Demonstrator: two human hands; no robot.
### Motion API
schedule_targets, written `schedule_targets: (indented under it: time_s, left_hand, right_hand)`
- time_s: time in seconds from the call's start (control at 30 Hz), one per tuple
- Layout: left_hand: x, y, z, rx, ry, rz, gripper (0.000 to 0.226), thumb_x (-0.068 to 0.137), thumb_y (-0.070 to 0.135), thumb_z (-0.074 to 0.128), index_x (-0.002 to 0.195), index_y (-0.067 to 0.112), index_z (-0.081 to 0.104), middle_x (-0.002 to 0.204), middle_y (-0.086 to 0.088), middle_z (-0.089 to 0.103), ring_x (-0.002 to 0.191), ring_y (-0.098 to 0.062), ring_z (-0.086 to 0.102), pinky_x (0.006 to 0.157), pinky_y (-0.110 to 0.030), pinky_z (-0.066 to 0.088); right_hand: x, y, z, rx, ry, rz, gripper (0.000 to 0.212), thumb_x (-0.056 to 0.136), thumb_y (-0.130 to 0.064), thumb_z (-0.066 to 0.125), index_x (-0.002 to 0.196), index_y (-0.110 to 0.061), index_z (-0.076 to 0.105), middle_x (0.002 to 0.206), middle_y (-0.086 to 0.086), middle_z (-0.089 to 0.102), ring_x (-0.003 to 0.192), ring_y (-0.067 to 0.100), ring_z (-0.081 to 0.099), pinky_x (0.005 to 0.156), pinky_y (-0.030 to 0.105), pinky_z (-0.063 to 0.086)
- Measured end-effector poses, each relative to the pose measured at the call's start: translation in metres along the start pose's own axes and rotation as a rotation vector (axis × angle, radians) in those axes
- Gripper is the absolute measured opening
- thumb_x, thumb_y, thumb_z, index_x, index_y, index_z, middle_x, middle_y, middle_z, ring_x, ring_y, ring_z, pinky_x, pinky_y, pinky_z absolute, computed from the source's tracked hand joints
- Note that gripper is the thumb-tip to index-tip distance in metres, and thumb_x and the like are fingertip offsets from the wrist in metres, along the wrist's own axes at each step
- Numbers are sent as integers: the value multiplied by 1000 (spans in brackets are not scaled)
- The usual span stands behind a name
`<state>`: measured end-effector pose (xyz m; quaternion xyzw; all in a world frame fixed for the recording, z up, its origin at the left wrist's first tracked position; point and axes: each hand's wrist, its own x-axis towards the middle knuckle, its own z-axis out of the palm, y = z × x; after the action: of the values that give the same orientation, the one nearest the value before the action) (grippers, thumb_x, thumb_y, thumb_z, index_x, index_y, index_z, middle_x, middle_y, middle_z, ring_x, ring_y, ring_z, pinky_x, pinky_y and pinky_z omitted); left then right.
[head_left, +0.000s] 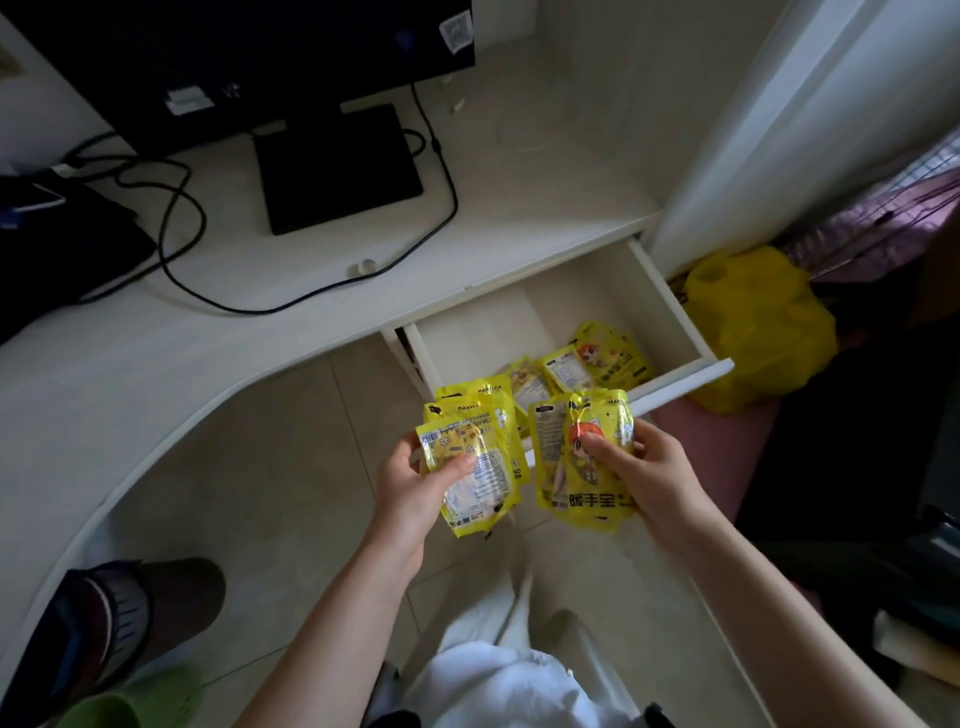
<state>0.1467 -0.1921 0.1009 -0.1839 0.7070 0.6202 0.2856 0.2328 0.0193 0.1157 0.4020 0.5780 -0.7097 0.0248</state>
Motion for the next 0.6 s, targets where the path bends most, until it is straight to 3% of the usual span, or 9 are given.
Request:
schedule_targets:
  time_s: [0.17,0.33,0.47,0.6]
  left_hand:
    - [48,17,21,34,4,-50,34,74,6,80,102,15,63,94,0,75,80,-12,72,66,-22,51]
    - [92,23,39,80,-12,-118,31,77,5,77,102,15,62,96,-2,73,84,-15,70,72,-26,52]
    - [129,15,58,105,-1,-179,28,78,3,74,99,18,61,99,-3,72,87,-17,67,72,-27,50]
    - [161,2,75,194,-26,-246,37,78,8,74,111,14,59,109,-6,69,96,-20,65,77,-30,51]
  right_hand:
    - [58,-21,-5,-69,45,16,26,80,-20,75,100,-5,67,92,19,74,84,37,72,78,60,56]
    - [113,-37,-8,-156,56,50,26,80,-25,75,98,-8,66,89,14,74,79,30,73,73,52,59]
    - [157,-39,-7,-264,32,63,22,81,-22,75,97,-9,66,87,10,73,78,24,72,70,41,60]
    - [196,-37,-3,-363,-35,100,10,83,-20,73,87,-14,65,76,1,71,67,14,68,55,24,54]
